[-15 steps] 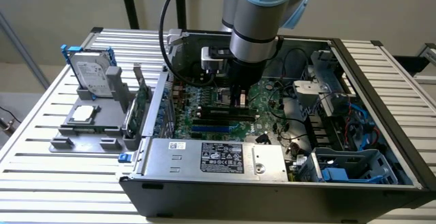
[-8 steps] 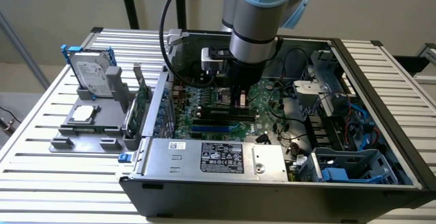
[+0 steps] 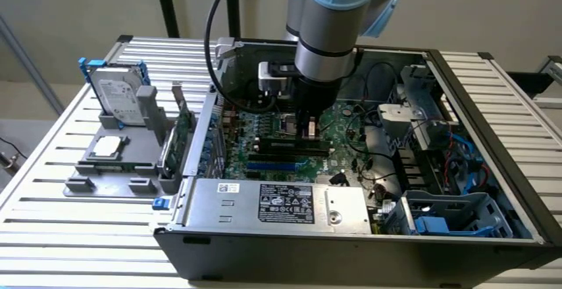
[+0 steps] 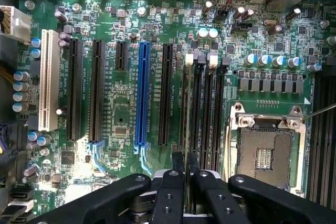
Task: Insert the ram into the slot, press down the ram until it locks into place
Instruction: 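Insert the ram into the slot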
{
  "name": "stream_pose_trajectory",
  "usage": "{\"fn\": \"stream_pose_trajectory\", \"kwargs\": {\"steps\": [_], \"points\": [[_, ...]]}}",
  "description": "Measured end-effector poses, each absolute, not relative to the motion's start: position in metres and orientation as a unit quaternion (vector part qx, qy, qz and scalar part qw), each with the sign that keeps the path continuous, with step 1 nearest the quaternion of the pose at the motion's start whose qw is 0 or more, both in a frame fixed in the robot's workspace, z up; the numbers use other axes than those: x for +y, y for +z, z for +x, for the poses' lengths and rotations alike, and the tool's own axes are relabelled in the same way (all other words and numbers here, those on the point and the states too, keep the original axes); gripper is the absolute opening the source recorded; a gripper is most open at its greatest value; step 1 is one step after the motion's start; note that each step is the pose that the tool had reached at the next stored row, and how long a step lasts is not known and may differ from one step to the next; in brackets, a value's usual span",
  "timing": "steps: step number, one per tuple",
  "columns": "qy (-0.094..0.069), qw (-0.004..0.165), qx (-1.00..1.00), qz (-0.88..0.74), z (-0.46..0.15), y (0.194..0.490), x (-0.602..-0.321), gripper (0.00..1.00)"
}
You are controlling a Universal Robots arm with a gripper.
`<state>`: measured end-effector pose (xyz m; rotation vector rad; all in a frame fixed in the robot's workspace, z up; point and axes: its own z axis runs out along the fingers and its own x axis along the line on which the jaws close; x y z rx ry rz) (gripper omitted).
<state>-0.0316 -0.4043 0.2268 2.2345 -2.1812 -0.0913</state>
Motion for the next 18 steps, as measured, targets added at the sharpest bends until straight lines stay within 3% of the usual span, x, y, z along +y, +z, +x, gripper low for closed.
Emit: {"fn": "stream_pose_trajectory", "kwargs": {"steps": [14,18], "points": [[-0.029,0.009,-0.698,0.715,-0.0316,0.2182,-0.4027,0.14],[-0.029,0.009,-0.698,0.715,-0.0317,0.2225,-0.4027,0.22]]}}
